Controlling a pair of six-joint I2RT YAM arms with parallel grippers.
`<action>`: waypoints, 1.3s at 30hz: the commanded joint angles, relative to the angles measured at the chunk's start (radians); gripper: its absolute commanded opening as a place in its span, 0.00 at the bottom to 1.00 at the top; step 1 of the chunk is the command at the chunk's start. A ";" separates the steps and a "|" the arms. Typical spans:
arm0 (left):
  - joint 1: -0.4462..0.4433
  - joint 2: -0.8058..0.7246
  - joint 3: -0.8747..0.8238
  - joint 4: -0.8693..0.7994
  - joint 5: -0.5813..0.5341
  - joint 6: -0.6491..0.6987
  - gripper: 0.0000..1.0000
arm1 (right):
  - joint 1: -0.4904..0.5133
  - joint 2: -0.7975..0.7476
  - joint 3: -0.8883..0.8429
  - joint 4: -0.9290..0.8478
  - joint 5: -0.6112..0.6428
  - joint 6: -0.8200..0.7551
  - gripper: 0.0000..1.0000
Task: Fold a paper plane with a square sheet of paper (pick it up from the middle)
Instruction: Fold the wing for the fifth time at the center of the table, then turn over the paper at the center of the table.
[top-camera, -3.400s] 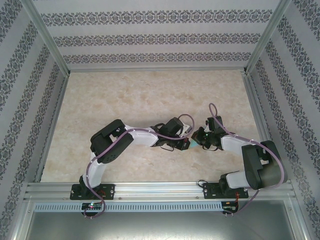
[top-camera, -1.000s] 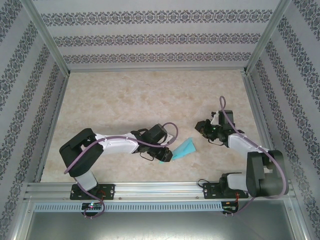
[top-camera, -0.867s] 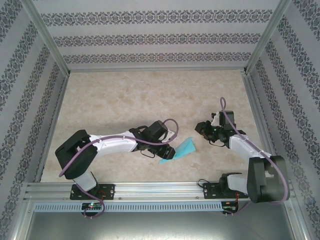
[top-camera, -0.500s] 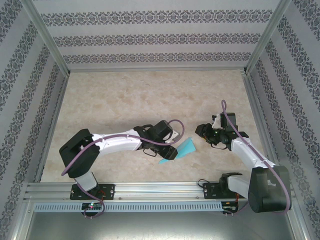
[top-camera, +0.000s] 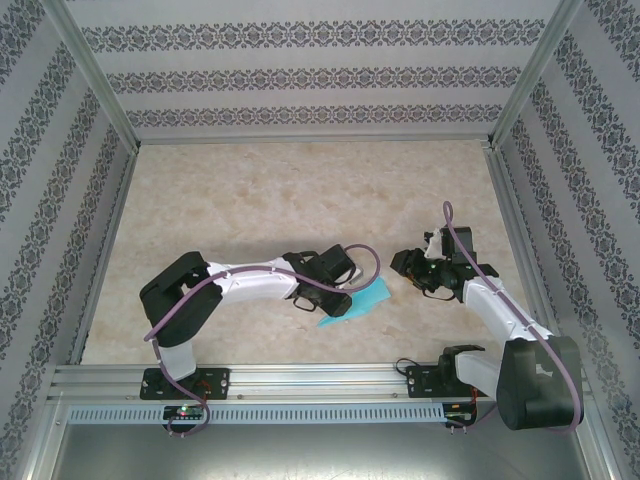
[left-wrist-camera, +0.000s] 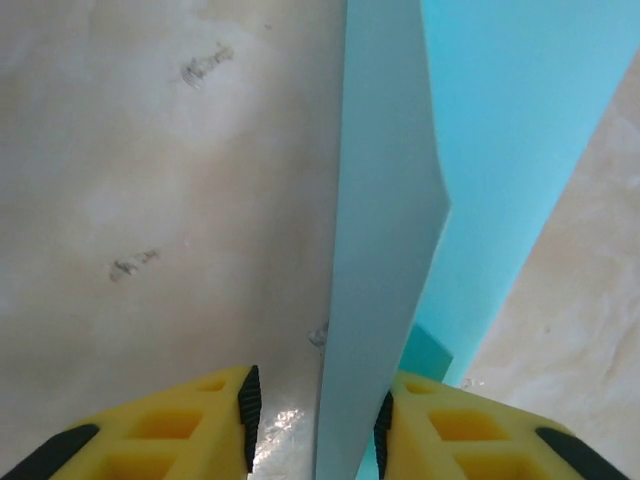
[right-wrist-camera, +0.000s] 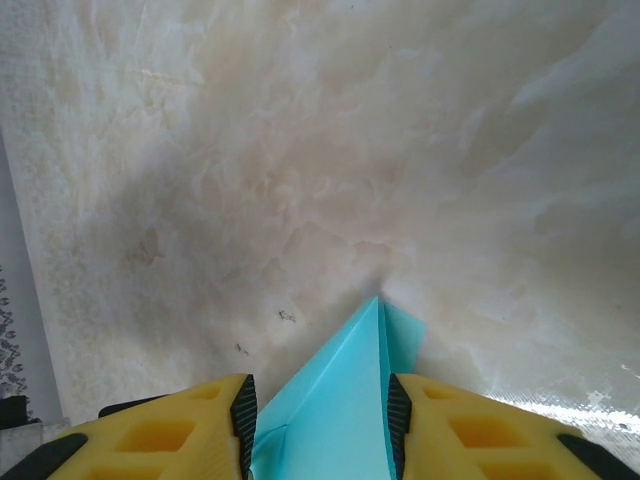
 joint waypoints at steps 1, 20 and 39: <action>-0.006 0.013 0.025 -0.033 -0.035 0.017 0.31 | -0.009 0.007 0.016 0.001 -0.001 -0.018 0.41; 0.094 -0.019 -0.021 0.063 0.239 -0.024 0.04 | 0.002 -0.078 -0.059 -0.032 -0.127 0.080 0.51; 0.195 -0.057 -0.137 0.276 0.419 -0.169 0.04 | 0.335 -0.051 -0.140 0.258 0.004 0.429 0.66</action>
